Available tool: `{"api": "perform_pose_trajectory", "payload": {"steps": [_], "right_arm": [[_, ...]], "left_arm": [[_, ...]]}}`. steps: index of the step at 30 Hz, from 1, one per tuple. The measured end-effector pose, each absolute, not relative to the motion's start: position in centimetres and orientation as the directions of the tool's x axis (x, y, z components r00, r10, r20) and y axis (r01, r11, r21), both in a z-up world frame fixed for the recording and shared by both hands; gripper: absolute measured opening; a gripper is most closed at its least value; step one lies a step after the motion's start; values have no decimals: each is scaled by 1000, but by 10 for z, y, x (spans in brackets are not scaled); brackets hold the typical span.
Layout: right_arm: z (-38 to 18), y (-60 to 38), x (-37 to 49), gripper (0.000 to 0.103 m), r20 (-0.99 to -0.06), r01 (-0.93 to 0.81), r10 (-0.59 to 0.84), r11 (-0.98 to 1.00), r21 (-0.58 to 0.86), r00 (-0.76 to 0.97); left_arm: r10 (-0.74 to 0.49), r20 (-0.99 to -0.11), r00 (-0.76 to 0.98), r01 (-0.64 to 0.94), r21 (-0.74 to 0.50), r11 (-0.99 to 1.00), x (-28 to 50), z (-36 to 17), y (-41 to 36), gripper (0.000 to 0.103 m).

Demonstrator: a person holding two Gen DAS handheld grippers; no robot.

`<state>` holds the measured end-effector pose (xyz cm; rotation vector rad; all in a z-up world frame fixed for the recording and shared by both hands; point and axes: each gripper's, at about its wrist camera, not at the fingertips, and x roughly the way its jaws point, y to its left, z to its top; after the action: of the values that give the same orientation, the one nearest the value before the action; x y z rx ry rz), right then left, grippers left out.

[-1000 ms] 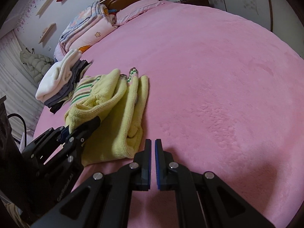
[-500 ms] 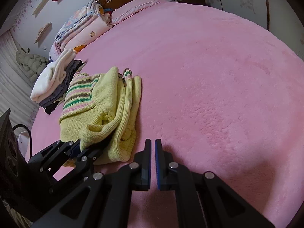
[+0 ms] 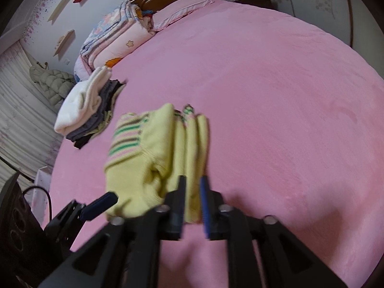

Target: Fold large clothes

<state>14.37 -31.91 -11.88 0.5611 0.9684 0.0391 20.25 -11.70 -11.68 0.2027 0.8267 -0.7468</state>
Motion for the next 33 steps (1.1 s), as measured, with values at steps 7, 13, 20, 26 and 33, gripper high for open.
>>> {"api": "perform_pose_trajectory", "payload": {"steps": [7,13,20,26,33], "right_arm": [[-107,-310,180,40,-743,138,343,854,502,575],[-127,-302,218,49,-764,111,413,842,528,497],[-159,-307,247,49,-791,146,440,829,540,426],[-171,-309,257,49,-775,149,493,798,583,394],[-165,-300,264,51,-755,110,527,788,606,389]], "left_arm": [[-479,-727,493,441,-266,857,282,-110,-52,70],[-459,-765,452,322,-340,884,338,-137,-35,70],[-463,-797,388,313,-359,879,365,-167,-43,70],[-472,-799,373,314,-370,874,370,-175,-52,70],[-471,-802,368,319,-367,874,368,-176,-61,70]]}}
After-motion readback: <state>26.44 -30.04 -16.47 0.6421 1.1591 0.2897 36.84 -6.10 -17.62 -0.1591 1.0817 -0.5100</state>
